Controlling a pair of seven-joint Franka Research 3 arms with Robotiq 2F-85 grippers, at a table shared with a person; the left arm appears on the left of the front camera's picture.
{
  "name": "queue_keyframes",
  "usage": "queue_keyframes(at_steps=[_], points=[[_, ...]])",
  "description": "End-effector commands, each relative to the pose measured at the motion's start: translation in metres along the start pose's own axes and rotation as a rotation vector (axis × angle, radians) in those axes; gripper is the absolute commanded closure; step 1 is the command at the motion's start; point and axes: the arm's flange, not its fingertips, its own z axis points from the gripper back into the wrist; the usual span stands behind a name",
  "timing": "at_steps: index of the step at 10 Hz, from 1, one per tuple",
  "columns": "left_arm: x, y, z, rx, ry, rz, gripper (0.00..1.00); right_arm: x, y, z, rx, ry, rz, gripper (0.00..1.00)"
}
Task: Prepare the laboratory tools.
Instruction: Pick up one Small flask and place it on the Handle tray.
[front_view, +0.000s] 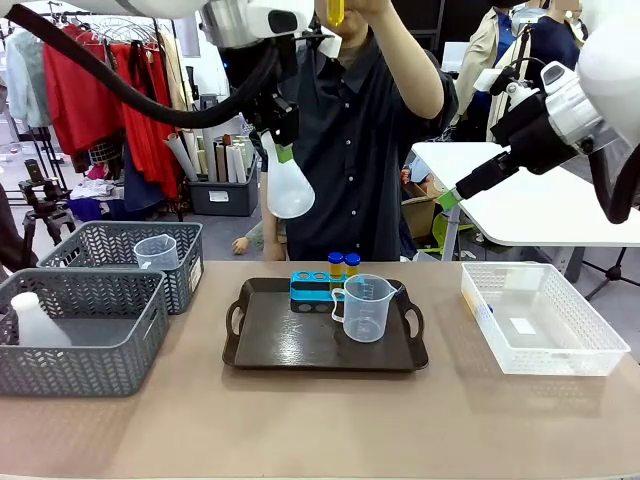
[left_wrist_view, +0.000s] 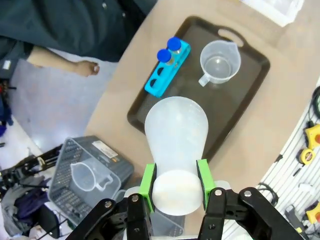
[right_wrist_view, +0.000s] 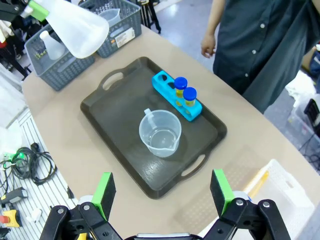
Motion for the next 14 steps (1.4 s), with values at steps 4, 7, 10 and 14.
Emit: queue_keyframes(at_steps=[4, 7, 10, 14], points=[[-0.006, 0.029, -0.083, -0.071, 0.101, 0.014, 1.00, 0.000, 0.000, 0.001, 0.013, -0.009, -0.004, 0.00], [-0.002, 0.026, -0.141, -0.174, 0.134, 0.026, 1.00, 0.000, 0.000, 0.001, 0.013, -0.009, -0.004, 0.00], [-0.004, 0.009, -0.179, -0.267, 0.165, 0.022, 1.00, 0.000, 0.000, 0.001, 0.013, -0.009, -0.004, 0.00], [-0.015, 0.008, -0.174, -0.280, 0.165, 0.023, 1.00, 0.000, 0.000, 0.001, 0.013, -0.009, -0.004, 0.00]])
